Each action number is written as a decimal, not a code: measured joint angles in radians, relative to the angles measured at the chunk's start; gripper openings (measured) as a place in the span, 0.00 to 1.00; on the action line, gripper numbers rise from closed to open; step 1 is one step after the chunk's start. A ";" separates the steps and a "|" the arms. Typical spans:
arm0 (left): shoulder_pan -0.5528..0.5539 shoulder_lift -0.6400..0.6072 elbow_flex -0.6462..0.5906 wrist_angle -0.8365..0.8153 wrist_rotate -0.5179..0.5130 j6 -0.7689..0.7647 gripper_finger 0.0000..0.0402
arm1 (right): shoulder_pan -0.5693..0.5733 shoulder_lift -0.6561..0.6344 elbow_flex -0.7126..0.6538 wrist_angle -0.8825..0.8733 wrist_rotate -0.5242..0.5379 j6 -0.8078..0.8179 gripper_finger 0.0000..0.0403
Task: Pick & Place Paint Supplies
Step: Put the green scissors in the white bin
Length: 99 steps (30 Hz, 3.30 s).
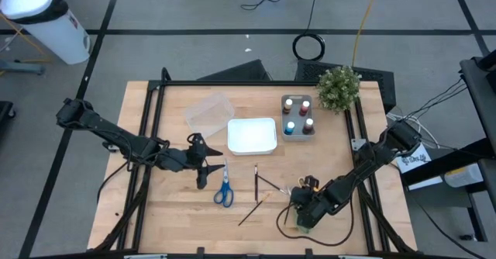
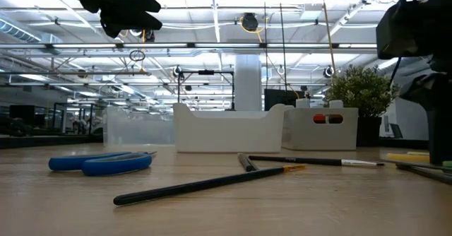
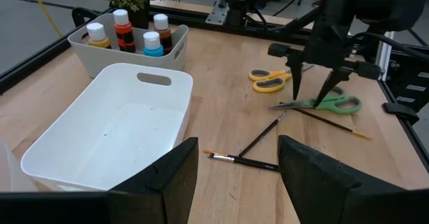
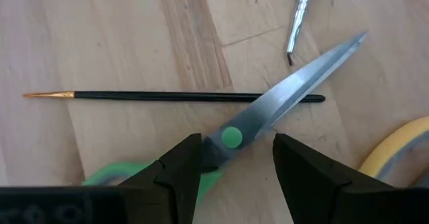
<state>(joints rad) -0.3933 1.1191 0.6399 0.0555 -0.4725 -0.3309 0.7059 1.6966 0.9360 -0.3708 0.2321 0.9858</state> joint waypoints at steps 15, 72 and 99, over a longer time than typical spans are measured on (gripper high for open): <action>0.000 0.000 0.000 0.000 0.000 0.002 0.53 | -0.033 0.032 0.001 0.059 -0.002 0.023 0.42; 0.000 0.000 0.000 0.007 0.000 0.009 0.53 | 0.008 -0.144 -0.004 0.306 0.214 -0.376 0.09; 0.114 -0.289 0.000 0.020 0.184 0.214 0.53 | -0.519 -0.248 0.008 0.612 -0.139 -0.740 0.09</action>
<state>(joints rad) -0.2796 0.8305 0.6399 0.0750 -0.2884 -0.1172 0.1866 1.4483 0.9436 0.2413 0.0929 0.2462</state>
